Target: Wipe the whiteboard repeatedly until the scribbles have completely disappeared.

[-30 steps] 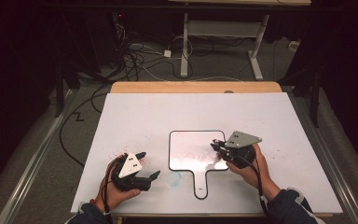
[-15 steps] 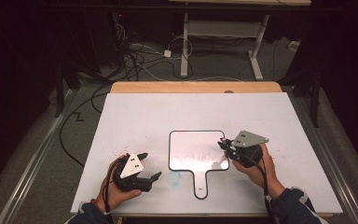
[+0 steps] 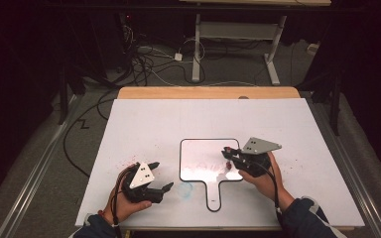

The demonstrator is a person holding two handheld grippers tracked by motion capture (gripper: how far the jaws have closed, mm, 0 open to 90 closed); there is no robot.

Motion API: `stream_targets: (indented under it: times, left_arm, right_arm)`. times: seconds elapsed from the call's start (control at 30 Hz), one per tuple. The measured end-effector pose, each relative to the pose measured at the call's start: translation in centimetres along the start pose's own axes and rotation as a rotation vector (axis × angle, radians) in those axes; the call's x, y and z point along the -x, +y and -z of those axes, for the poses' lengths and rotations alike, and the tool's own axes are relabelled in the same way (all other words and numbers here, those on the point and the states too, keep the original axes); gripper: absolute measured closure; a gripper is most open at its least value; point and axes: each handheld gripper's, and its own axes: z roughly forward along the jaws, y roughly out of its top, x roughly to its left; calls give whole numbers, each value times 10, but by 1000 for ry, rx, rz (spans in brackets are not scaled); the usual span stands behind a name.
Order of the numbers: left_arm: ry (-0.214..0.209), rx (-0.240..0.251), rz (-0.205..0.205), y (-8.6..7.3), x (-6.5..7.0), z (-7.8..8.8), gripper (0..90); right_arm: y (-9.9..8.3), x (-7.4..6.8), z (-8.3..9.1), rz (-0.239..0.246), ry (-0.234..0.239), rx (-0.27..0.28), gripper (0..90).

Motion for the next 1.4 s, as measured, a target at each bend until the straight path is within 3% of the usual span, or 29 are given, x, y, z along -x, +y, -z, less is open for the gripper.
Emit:
stream_targets:
  times: [0.1, 0.2, 0.27, 0.37, 0.43, 0.47, 0.53, 0.6, 0.67, 0.8, 0.9, 0.93, 1.0, 1.3, 1.4]
  left_arm:
    - [1, 4, -3, 0, 1, 1, 191]
    - [0, 2, -8, 0, 1, 1, 191]
    - [1, -1, -6, 0, 1, 1, 191]
    - [3, -3, -4, -1, 0, 1, 190]
    - [2, -2, -4, 0, 1, 1, 191]
    - [1, -2, -6, 0, 1, 0, 191]
    - [3, -5, -14, 1, 2, 0, 191]
    - [3, -1, -18, 1, 3, 0, 191]
    - [6, -1, -20, 1, 3, 1, 191]
    - [8, -2, -18, 0, 3, 1, 191]
    - [12, -7, -23, 0, 3, -1, 191]
    - [16, -9, -27, 1, 3, -2, 191]
    - [16, -9, -28, 1, 3, -3, 191]
    - [16, -12, -25, 1, 2, -6, 191]
    - [15, -14, -25, 0, 2, -5, 191]
  right_arm:
    - [4, -17, -7, 23, 64, 12, 812]
    - [6, -23, -10, 61, 61, 7, 812]
    - [6, -18, -8, 57, 32, 2, 812]
    - [3, -3, -5, 80, -84, -26, 812]
    - [1, 7, -2, 50, -104, -23, 812]
    - [0, 9, -1, 35, -97, -17, 812]
    - [0, 4, -1, 52, -86, -21, 812]
    - [1, -3, -3, 19, 10, 4, 812]
    - [3, -11, -4, 26, 52, 3, 812]
    - [3, -16, 1, 68, 35, -17, 812]
    - [0, -12, 6, 142, -66, -51, 812]
    - [-1, -8, 8, 125, -70, -49, 812]
    - [-3, -4, 11, 90, -65, -42, 812]
    - [3, -28, -5, 84, 58, 13, 812]
    - [4, -34, -7, 93, 70, 20, 811]
